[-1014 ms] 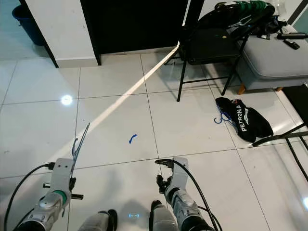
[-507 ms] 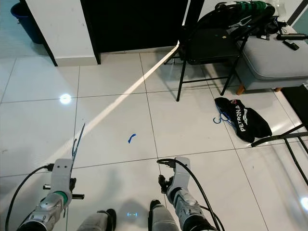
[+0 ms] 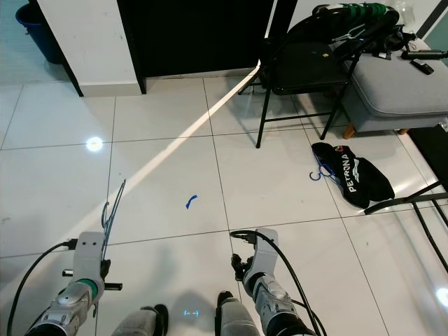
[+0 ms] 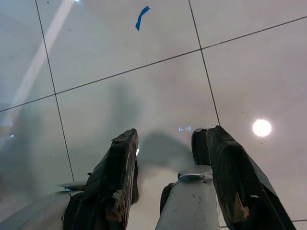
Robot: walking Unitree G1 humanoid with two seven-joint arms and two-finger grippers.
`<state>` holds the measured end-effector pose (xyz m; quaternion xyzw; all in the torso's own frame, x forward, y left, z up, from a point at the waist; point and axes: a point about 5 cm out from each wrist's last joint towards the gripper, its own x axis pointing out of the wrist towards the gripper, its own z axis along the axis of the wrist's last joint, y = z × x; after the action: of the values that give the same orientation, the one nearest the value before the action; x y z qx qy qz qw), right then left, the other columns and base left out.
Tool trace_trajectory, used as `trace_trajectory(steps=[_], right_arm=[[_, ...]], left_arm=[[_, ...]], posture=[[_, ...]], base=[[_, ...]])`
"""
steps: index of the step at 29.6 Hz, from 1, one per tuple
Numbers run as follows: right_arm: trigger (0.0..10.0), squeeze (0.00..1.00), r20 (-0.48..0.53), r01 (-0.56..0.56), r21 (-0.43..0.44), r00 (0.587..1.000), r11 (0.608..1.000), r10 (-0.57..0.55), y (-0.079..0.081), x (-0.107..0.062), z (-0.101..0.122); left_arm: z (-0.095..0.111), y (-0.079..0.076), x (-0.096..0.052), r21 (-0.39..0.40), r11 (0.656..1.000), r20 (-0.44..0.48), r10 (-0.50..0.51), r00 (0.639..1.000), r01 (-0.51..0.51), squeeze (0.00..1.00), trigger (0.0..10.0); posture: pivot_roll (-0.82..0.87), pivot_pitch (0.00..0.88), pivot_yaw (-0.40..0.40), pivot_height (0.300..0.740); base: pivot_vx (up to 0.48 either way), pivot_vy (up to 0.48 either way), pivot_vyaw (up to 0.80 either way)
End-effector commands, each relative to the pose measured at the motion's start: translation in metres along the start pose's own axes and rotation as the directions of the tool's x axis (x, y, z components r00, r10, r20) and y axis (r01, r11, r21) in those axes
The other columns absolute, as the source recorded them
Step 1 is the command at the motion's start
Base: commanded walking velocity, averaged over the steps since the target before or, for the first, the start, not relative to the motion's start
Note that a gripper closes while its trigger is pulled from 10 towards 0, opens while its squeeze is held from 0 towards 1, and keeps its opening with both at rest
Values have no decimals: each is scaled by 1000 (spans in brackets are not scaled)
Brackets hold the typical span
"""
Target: Hang hanger
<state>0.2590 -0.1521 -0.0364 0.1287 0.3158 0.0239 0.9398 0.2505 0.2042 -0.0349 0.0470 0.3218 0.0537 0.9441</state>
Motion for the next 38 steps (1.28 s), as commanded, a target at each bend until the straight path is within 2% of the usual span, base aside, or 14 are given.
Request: trace_trajectory(steps=[1, 20, 38], right_arm=[[10000, 0, -33, 13, 16, 999, 1000, -12, -2, -2, -8], [10000, 0, -32, 14, 20, 999, 1000, -14, -3, -2, -6], [10000, 0, -35, 17, 16, 999, 1000, -16, -4, -1, -5]], left_arm=[[-11, -1, -2, 9, 1000, -44, -5, 999, 5, 0, 10000], [-5, -2, -2, 4, 1000, -3, -15, 1000, 15, 0, 10000], [-5, -3, -1, 4, 1000, -8, -9, 1000, 9, 0, 10000]], posture=[[52, 173, 28, 740], [51, 182, 19, 740], [47, 182, 21, 740]], base=[[0, 0, 0], [0, 0, 0], [0, 0, 0]])
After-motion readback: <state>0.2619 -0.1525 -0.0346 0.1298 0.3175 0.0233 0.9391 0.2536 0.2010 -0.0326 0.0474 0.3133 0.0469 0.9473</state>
